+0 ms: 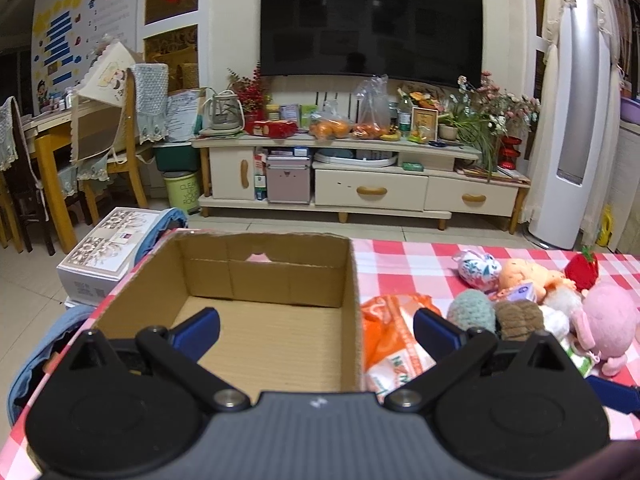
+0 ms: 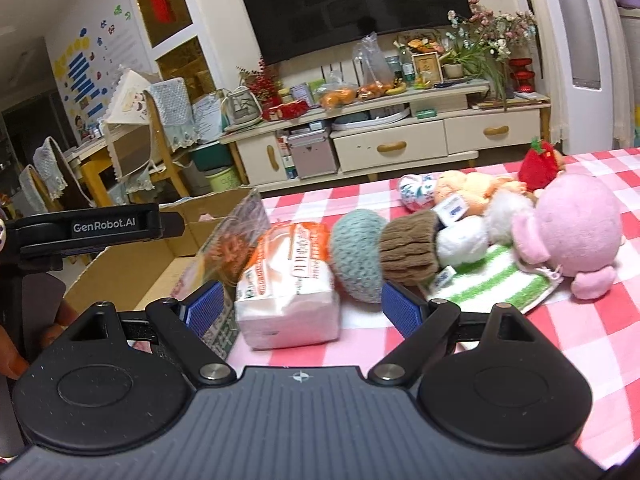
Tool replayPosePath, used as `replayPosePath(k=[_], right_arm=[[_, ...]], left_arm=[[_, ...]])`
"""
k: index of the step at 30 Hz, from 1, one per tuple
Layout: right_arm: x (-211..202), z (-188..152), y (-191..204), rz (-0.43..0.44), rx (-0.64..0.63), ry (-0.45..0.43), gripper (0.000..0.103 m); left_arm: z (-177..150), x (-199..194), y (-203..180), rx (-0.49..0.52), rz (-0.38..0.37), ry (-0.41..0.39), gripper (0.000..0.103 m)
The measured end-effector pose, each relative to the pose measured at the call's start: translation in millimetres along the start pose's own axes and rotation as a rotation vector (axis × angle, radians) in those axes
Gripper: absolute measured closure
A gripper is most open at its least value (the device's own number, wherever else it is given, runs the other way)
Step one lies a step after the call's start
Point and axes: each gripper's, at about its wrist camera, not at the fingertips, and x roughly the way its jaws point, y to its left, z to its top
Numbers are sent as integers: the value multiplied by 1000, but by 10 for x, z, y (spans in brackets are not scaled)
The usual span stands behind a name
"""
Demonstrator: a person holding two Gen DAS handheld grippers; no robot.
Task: Organize soft objects
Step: 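Move both open tools back from the box to the table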
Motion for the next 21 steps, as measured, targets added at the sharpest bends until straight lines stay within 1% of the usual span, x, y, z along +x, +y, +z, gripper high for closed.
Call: replayPosePath(k=[12, 21], right_arm=[[-85, -53, -184, -76, 40, -24, 0], [-211, -113, -498, -149, 100, -53, 0]], left_arm=[[-59, 25, -268, 57, -47, 5, 1], [-122, 38, -549, 117, -108, -2, 1]])
